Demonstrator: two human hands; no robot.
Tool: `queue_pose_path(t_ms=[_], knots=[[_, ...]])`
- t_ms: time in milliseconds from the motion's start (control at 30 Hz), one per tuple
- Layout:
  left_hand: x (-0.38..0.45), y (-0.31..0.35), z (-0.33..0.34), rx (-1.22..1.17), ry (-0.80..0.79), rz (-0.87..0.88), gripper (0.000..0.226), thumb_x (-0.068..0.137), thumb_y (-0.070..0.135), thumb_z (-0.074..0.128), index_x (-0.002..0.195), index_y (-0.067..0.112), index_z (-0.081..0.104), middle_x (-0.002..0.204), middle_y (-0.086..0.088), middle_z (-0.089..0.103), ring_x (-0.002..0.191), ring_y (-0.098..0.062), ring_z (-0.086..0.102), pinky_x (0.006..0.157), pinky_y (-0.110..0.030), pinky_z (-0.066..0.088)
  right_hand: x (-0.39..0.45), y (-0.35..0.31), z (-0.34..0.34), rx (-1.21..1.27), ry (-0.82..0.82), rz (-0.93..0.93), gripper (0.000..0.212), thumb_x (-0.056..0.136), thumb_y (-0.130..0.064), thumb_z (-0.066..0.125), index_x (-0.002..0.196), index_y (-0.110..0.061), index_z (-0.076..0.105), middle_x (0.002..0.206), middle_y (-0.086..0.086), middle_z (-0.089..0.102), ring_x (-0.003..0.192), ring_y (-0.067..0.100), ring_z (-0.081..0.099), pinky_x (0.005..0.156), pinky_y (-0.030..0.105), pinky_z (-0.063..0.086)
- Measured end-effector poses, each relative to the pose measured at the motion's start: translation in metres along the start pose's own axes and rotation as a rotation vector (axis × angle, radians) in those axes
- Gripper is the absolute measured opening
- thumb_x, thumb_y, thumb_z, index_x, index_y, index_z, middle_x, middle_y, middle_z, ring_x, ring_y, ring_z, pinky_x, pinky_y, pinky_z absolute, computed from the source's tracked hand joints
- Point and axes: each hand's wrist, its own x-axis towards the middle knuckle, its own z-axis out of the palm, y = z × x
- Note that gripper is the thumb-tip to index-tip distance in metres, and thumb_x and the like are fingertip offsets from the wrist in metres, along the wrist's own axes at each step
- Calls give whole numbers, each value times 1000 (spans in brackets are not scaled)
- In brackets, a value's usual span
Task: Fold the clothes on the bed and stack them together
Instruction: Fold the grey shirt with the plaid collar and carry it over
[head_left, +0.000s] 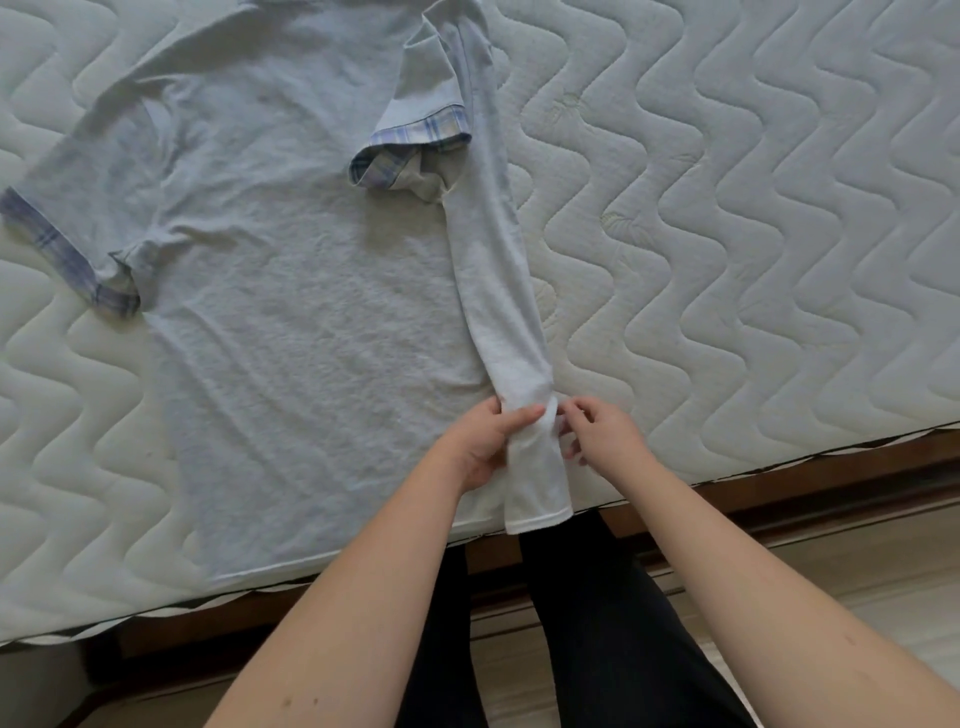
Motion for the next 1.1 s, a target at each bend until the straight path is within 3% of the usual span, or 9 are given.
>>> queue_pose_path(t_ms=[133, 267, 333, 500, 667, 867, 967, 1033, 1100], knots=[[7, -5, -3, 285, 116, -20, 30, 90, 6, 59, 120, 12, 63, 109, -9, 70, 89, -20, 65, 66, -26, 51, 10, -9, -4, -46, 200, -113, 21, 101, -29, 48, 100, -22, 68, 98, -2, 72, 89, 13, 64, 77, 30, 46], [7, -18, -13, 275, 181, 40, 21, 94, 22, 63, 112, 12, 69, 112, -6, 73, 101, -18, 69, 93, -32, 54, 29, -41, 0, 62, 174, -127, 32, 96, -32, 58, 125, -18, 59, 110, 1, 68, 93, 11, 61, 83, 27, 46], [2, -29, -16, 198, 160, 61, 24, 92, 26, 68, 113, 14, 70, 109, -3, 74, 102, -17, 70, 94, -33, 54, 37, -58, 3, 2, 142, -117, 41, 91, -33, 66, 128, -18, 56, 103, -1, 64, 92, 13, 60, 87, 32, 48], [-3, -61, -17, 330, 171, 28, 18, 93, 23, 67, 110, 19, 67, 108, 2, 73, 96, -14, 70, 80, -23, 55, 46, -69, 7, -253, 103, -96, 26, 92, -38, 61, 105, -16, 68, 101, 4, 70, 92, 22, 63, 75, 32, 46], [-12, -84, -18, 372, 296, 57, 30, 99, 30, 57, 122, 13, 63, 112, -5, 72, 99, -19, 69, 89, -37, 56, 39, -45, 0, -267, 202, -64, 29, 93, -45, 58, 96, -18, 65, 96, 4, 69, 87, 24, 62, 74, 35, 46], [-19, -115, -31, 438, 371, 34, 15, 95, 22, 64, 96, 7, 61, 82, -7, 67, 73, -19, 63, 73, -36, 54, 6, 1, 4, -247, -103, 1, 22, 86, -40, 72, 87, -19, 65, 84, -1, 68, 87, 24, 67, 77, 36, 54], [-22, -123, -32, 458, 337, 18, 13, 96, 22, 62, 91, 11, 57, 81, -5, 68, 69, -12, 67, 62, -23, 53, -7, 15, 11, -255, -19, 25, 29, 88, -43, 67, 85, -17, 56, 86, 6, 66, 85, 28, 65, 74, 42, 53], [-24, -128, -29, 505, 305, 11, 14, 97, 23, 61, 88, 14, 55, 81, -4, 71, 65, -7, 67, 59, -21, 52, -16, 26, 14, -306, 42, 1, 27, 90, -44, 65, 90, -19, 56, 85, 0, 63, 85, 25, 63, 69, 34, 45], [-25, -131, -24, 552, 294, 8, 16, 97, 24, 60, 84, 16, 53, 75, 0, 71, 56, -2, 64, 52, -18, 49, -26, 37, 17, -339, -43, -9, 30, 90, -42, 66, 107, -18, 62, 95, -2, 65, 91, 21, 62, 76, 33, 47]])
